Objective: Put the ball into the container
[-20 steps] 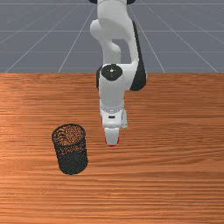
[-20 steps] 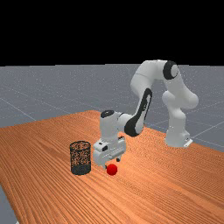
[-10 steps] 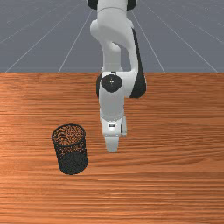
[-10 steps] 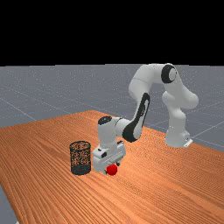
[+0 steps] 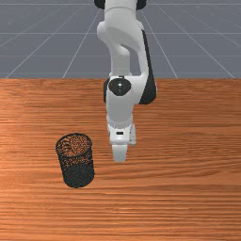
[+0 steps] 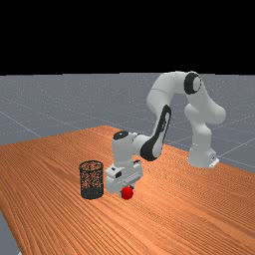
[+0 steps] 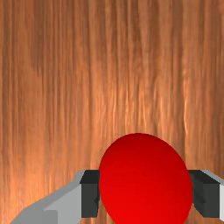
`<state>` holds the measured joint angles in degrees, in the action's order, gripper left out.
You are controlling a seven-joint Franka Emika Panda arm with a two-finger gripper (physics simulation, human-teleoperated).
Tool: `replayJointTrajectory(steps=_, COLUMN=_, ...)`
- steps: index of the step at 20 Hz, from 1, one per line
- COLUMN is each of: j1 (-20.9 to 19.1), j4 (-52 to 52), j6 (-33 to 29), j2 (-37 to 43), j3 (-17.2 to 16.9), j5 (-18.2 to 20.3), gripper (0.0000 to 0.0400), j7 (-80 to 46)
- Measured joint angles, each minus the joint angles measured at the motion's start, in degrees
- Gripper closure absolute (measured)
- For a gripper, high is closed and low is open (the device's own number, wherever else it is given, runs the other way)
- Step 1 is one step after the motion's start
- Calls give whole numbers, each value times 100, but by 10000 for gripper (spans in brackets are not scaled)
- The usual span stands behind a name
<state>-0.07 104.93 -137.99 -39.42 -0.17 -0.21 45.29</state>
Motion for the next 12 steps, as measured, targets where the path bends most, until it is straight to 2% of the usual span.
replayJointTrajectory(steps=5, j1=-20, j4=646, j6=-627, j2=593, j3=16, j5=23, gripper=121, j7=24)
replayJointTrajectory(steps=6, j1=-19, j4=586, j6=-348, j2=708, j3=15, j5=22, gripper=121, j7=23)
replayJointTrajectory(steps=7, j1=-22, j4=920, j6=-769, j2=1011, j3=17, j5=26, gripper=121, j7=26)
replayJointTrajectory(steps=8, j1=-21, j4=857, j6=-424, j2=1195, j3=16, j5=25, gripper=121, j7=25)
replayJointTrajectory(steps=9, j1=-21, j4=932, j6=-411, j2=1403, j3=16, j5=26, gripper=121, j7=26)
replayJointTrajectory(steps=10, j1=-20, j4=802, j6=-39, j2=1502, j3=15, j5=24, gripper=121, j7=24)
replayJointTrajectory(steps=11, j1=-22, j4=1054, j6=-400, j2=1754, j3=17, j5=29, gripper=121, j7=28)
replayJointTrajectory(steps=12, j1=-20, j4=885, j6=37, j2=1843, j3=15, j5=25, gripper=121, j7=25)
